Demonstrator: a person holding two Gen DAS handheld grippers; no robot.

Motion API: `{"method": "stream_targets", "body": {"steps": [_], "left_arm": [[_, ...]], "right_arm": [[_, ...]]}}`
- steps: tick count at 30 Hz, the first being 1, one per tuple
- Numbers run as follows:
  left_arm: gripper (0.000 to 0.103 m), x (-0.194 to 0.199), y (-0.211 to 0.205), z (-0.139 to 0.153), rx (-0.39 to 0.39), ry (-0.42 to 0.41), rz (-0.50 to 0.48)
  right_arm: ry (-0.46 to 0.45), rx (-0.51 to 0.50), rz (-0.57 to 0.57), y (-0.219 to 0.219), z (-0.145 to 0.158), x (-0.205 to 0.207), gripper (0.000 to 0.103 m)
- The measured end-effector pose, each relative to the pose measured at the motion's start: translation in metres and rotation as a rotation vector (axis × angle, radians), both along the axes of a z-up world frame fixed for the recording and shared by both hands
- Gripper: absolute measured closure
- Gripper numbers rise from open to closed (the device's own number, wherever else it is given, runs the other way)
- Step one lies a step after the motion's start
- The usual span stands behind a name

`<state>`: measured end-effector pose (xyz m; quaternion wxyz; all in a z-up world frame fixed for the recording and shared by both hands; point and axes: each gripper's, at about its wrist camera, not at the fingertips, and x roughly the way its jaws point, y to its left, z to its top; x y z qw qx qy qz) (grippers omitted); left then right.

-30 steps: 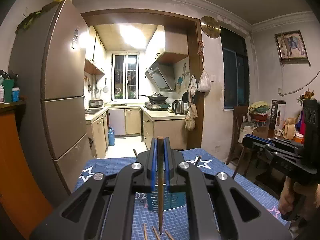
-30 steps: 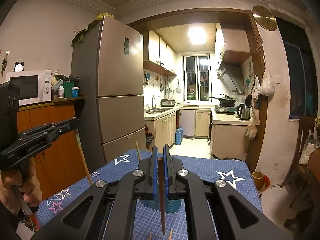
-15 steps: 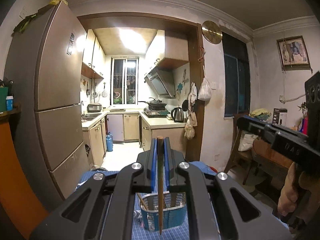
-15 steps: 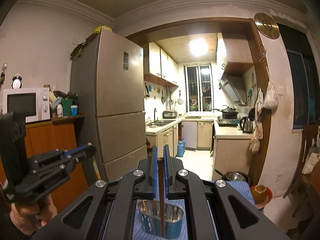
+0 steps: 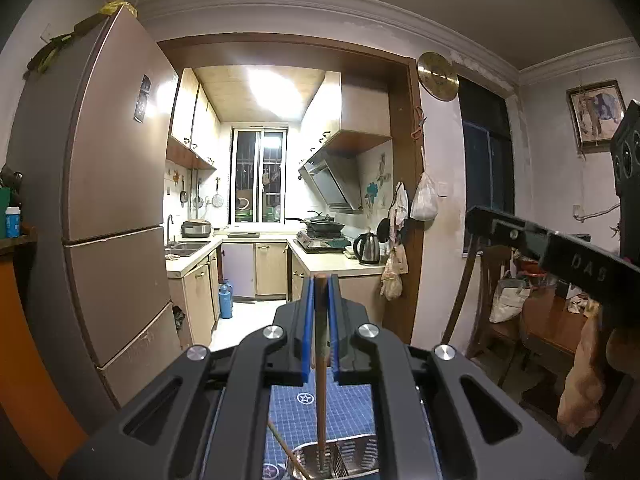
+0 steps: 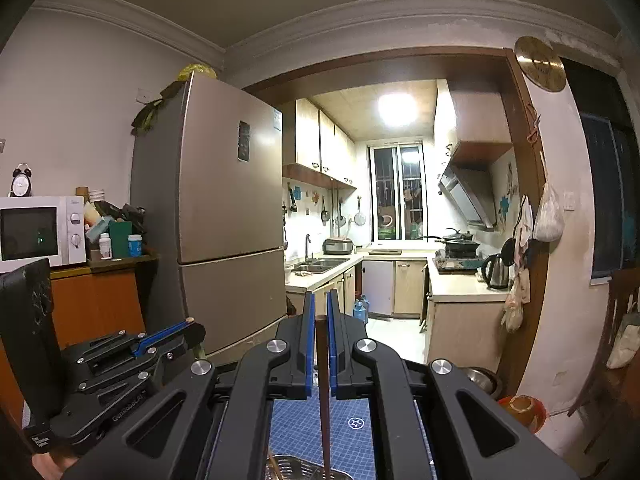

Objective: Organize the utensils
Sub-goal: 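Lift both held chopsticks and carry them over the teal holder, then open the left tool over the holder while the right tool releases its chopstick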

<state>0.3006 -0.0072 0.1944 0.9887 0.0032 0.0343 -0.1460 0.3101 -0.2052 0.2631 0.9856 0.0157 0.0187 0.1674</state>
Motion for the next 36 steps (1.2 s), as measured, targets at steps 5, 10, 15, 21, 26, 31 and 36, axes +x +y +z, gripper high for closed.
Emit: {"method": "stream_targets", "body": {"steps": [5, 10, 15, 21, 26, 31, 36], "left_arm": [[0.098, 0.021, -0.005, -0.018, 0.009, 0.014, -0.003], [0.098, 0.040, -0.009, -0.042, 0.020, 0.044, 0.004], [0.098, 0.054, -0.009, -0.061, 0.017, 0.079, 0.009], [0.098, 0.065, -0.010, -0.071, 0.019, 0.106, 0.011], [0.098, 0.066, -0.009, -0.073, 0.020, 0.109, 0.017], [0.091, 0.069, -0.008, -0.072, 0.017, 0.123, 0.021], [0.065, 0.064, -0.005, -0.070, 0.010, 0.112, 0.031]], "right_arm": [[0.041, -0.004, 0.010, 0.002, -0.029, 0.026, 0.096], [0.094, 0.003, 0.012, -0.001, -0.064, 0.051, 0.096], [0.131, 0.008, 0.009, -0.002, -0.089, 0.067, 0.096], [0.156, 0.007, 0.012, -0.001, -0.106, 0.075, 0.096], [0.166, 0.005, 0.014, -0.001, -0.113, 0.077, 0.096], [0.173, 0.006, 0.020, -0.001, -0.115, 0.077, 0.096], [0.154, 0.004, 0.017, -0.001, -0.108, 0.070, 0.096]]}}
